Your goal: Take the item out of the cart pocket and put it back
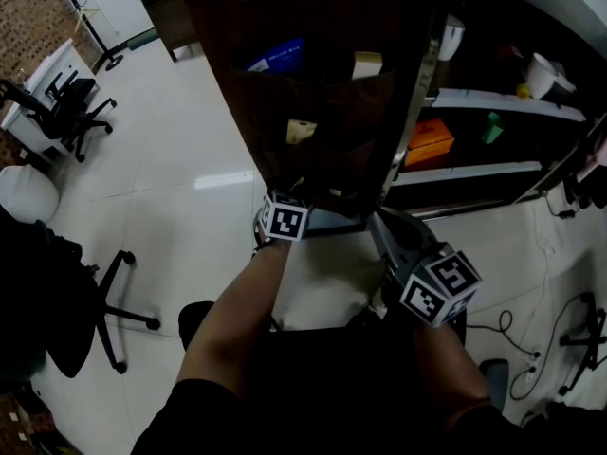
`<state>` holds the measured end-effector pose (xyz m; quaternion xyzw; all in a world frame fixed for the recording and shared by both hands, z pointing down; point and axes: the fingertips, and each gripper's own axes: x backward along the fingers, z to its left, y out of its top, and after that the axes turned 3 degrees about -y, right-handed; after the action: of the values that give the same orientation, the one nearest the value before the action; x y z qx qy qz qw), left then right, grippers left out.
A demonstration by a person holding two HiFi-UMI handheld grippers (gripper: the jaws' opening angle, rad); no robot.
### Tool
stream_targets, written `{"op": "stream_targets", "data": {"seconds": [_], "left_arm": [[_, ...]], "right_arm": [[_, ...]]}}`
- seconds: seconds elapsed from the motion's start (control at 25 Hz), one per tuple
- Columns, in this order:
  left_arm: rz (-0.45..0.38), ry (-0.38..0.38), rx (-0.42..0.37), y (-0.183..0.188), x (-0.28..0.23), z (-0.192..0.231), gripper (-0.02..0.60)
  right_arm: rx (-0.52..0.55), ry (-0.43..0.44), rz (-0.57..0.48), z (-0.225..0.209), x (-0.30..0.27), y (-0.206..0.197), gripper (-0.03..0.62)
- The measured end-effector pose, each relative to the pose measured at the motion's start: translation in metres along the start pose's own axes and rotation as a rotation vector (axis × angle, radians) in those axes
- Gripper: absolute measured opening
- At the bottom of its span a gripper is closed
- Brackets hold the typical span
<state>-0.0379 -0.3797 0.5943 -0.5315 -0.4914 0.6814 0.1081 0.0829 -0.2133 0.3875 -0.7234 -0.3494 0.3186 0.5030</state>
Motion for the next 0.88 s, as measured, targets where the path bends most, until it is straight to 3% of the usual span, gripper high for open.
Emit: {"op": "stream_targets", "data": {"seconds": [0.28,0.52,0.68,0.8,0.88], "left_arm": [[0.011,-0.02,-0.007,0.001,0.006,-0.004,0.072],[-0.069,-0.028,-0.038,0.025,0.03,-0.01,0.11],[-0.191,-0.048,-0.011,0.063,0.072,-0.016,0.11],[-0.337,-0.063,0.082,0.097,0.125,-0.018,0.106],[-0.423,-0.079,0.133,0.114,0.162,-0.021,0.012]], "right_arm": [[0.004,0.004,-0.019,0.003,0.003,0.007,0.012],[0.013,0.009,-0.034,0.009,0.008,0.013,0.012],[0.018,0.026,-0.046,0.018,0.009,0.016,0.012],[0.022,0.045,-0.058,0.03,0.011,0.02,0.012],[0.028,0.057,-0.069,0.037,0.013,0.025,0.012]]}}
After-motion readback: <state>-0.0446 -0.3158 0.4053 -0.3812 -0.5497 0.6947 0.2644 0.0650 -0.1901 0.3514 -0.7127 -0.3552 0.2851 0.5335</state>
